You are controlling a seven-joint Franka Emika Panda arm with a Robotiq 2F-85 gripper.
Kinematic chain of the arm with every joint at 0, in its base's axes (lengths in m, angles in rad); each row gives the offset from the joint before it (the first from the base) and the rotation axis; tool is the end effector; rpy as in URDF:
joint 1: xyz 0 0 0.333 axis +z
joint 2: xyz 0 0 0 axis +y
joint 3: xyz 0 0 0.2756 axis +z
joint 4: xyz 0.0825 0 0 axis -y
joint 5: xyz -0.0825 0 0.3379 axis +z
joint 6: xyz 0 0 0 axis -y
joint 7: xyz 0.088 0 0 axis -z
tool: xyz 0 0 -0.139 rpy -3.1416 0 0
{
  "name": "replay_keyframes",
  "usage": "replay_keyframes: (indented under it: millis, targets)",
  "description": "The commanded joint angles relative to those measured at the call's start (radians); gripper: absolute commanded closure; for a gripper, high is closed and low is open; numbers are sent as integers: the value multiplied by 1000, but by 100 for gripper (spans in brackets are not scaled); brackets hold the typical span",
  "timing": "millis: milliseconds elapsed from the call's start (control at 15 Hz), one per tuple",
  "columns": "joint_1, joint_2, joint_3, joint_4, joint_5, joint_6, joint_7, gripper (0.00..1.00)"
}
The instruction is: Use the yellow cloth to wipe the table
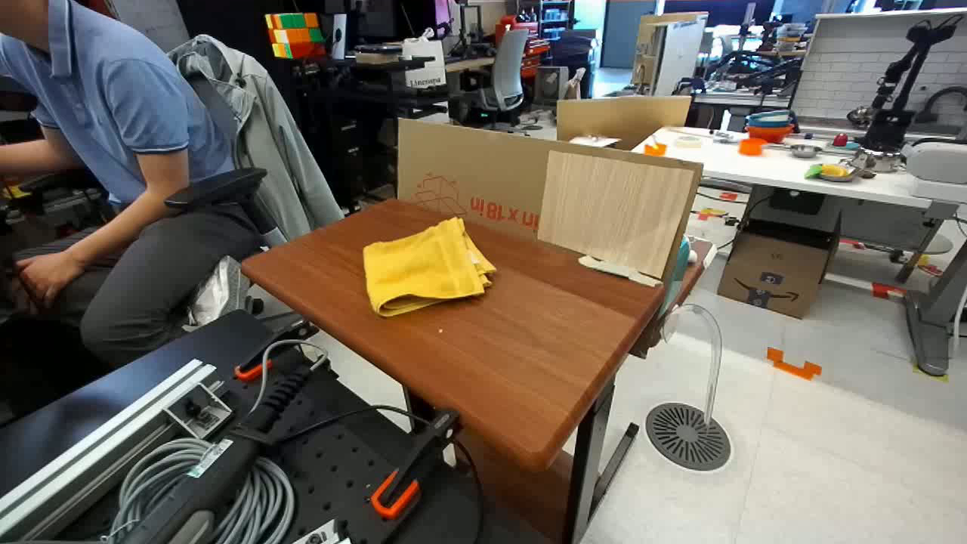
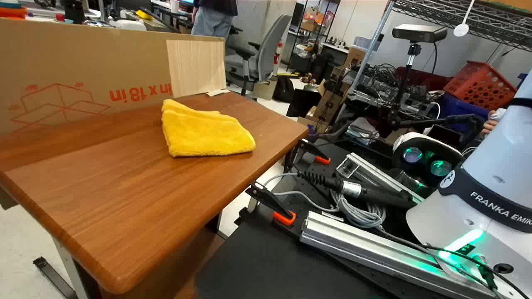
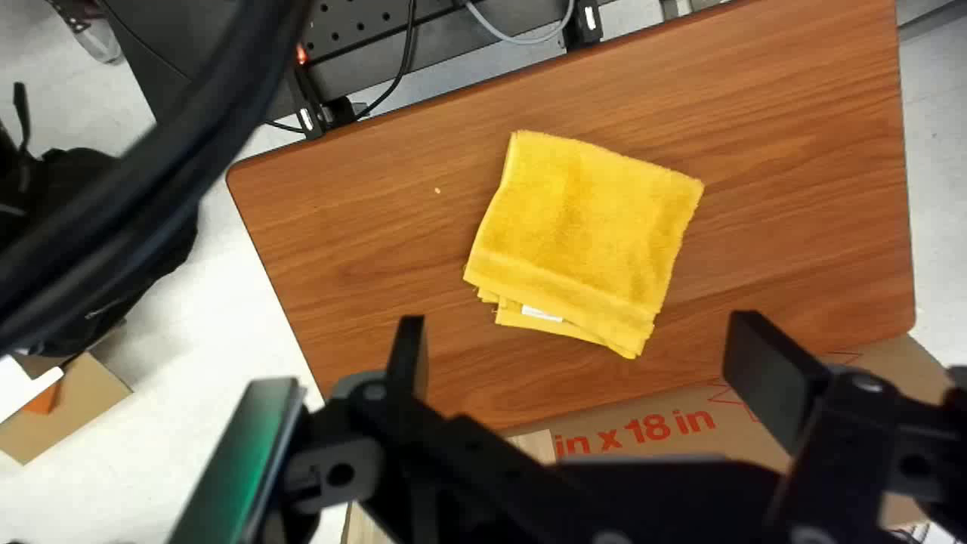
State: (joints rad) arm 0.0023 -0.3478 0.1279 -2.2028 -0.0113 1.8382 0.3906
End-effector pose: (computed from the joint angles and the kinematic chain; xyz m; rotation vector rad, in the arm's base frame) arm 0.4134 0.0554 0.4630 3.0570 -0.4079 -0.0078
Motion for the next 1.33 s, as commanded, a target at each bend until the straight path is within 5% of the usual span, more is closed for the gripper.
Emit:
replay_keyframes:
  millis: [0,400,933,1200,1267]
  targets:
    - [4,1,-3,3,-1,-2,1,0]
    - [4,9,-2,7,-3,-6,-1,0]
    - [35,268,-38,57,11,-25,-366,0]
    - [31,391,-35,52,-78,53,-267,0]
    - [33,337,-41,26,-32,28,-309,0]
